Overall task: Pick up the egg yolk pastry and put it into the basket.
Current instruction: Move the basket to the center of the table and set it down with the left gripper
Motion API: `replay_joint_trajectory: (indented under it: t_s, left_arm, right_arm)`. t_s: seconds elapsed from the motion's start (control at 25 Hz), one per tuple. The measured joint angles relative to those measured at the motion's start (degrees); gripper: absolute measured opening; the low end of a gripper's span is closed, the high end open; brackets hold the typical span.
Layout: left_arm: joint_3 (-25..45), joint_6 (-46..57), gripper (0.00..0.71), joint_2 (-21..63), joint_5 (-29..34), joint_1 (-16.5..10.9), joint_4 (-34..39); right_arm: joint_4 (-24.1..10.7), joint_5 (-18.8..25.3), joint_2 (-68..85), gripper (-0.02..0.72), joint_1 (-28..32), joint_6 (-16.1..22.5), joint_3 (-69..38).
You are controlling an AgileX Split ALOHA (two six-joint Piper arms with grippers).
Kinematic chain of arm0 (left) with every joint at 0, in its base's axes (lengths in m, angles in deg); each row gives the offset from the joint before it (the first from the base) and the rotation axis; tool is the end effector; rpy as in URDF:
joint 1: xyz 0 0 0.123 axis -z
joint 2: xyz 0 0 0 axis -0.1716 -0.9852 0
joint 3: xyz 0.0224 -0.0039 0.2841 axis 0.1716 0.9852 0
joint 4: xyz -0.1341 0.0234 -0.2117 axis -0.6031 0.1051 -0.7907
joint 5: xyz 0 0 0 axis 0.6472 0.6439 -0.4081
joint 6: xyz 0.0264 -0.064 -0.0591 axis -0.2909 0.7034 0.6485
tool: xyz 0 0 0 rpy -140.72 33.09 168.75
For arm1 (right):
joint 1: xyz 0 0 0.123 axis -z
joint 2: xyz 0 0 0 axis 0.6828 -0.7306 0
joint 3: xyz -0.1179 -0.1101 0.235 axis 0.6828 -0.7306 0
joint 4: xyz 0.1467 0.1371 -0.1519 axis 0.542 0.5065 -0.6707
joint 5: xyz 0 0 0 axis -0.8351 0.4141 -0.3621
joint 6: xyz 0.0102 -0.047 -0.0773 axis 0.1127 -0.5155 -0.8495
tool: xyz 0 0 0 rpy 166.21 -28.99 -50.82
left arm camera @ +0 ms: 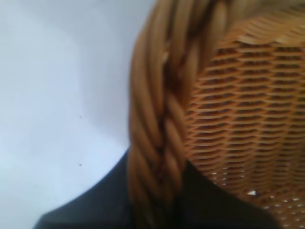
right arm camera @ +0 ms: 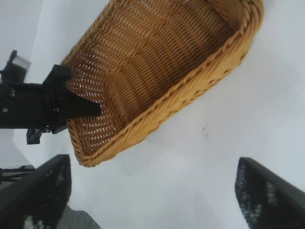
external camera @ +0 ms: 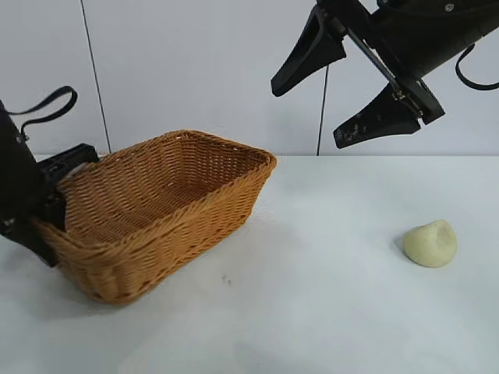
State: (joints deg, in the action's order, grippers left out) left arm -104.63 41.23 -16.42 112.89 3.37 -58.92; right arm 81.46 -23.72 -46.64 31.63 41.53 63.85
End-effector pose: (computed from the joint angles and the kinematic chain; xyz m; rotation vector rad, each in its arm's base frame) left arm 0.3178 -0.0918 0.1594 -1.3373 2.7358 -0.4462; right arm 0.3223 0.1169 0.2531 -0.1003 2.5654 0.9453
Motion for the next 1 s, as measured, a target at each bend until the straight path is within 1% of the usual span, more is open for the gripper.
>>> replay_joint_trajectory:
  t_s: [0.08, 0.2, 0.36, 0.56, 0.6, 0.72, 0.88, 1.0]
  left_arm:
    - [-2.89, -6.92, 0.136, -0.25, 2.54, -1.81, -2.59]
    - [-8.11, -14.26, 0.136, -1.07, 6.45, -3.66, -3.18]
    - [-15.22, -20.72, 0.136, -4.32, 12.12, -4.17, -0.19]
    - [-23.1, -29.4, 0.136, -10.17, 17.89, -4.17, 0.03]
    - [-25.85, -32.65, 0.136, -12.14, 19.6, -3.82, 0.09]
    - [-29.02, -37.05, 0.136, -13.98, 21.33, -2.24, 0.33]
    - [-30.34, -40.23, 0.136, -14.76, 22.21, 0.25, 0.28]
    - [-30.34, -41.13, 0.136, -15.38, 22.7, 1.09, 0.02]
  right_arm:
    - [0.0, 0.0, 0.0, 0.642, 0.0, 0.0, 0.0]
    - [0.0, 0.0, 0.0, 0.642, 0.0, 0.0, 0.0]
    - [0.0, 0.0, 0.0, 0.642, 0.0, 0.0, 0.0]
    - [0.0, 0.05, 0.0, 0.642, 0.0, 0.0, 0.0]
    - [0.0, 0.05, 0.0, 0.642, 0.0, 0.0, 0.0]
    - [0.0, 0.05, 0.0, 0.642, 0.0, 0.0, 0.0]
    - [0.0, 0.05, 0.0, 0.642, 0.0, 0.0, 0.0]
    - [0.0, 0.05, 0.0, 0.642, 0.0, 0.0, 0.0]
